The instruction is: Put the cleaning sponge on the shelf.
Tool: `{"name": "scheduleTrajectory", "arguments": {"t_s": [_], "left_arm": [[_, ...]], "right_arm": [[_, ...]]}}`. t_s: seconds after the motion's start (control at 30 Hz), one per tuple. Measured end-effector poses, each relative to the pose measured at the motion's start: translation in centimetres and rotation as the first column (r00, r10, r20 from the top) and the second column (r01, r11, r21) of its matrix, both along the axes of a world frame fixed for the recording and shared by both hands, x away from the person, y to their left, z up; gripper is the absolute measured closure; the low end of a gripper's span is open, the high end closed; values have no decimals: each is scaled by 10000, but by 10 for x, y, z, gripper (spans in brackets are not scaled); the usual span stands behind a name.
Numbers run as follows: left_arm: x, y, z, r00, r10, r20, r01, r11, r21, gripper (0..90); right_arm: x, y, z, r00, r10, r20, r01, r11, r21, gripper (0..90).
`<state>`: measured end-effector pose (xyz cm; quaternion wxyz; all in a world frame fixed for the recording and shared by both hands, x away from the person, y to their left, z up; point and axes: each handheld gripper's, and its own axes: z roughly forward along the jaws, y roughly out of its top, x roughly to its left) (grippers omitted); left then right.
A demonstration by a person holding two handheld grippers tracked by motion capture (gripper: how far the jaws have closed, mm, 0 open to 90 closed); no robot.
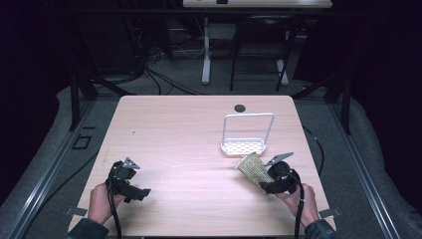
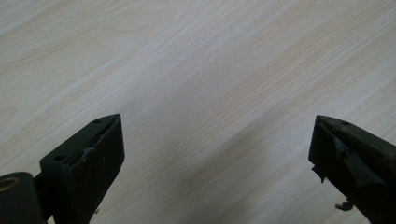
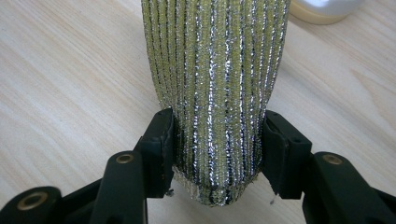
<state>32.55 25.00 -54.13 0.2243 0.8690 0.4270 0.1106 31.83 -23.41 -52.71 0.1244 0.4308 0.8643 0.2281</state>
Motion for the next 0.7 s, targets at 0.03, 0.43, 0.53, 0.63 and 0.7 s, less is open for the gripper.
{"name": "scheduleTrajectory", "arguments": {"t_s": [0.03,0.43,0.53,0.63,0.7], "left_arm": [[0,0,0,10000,-1,-5,1,10000,19,37],[0,-1,0,10000,-12,10,12,10000,68,38],[0,-1,0,10000,-17,18,17,10000,71,38],[1,0,0,10000,-13,-14,13,10000,26,38],[1,0,0,10000,-25,-24,25,10000,37,38]], "right_arm": [[0,0,0,10000,3,13,-3,10000,8,496],[5,1,10,9992,-85,388,87,9999,-71,495],[7,0,13,9986,-136,504,138,9999,-43,495],[9,0,16,9981,-220,571,217,9997,62,494],[13,1,17,9976,-249,648,244,9997,85,494]]}}
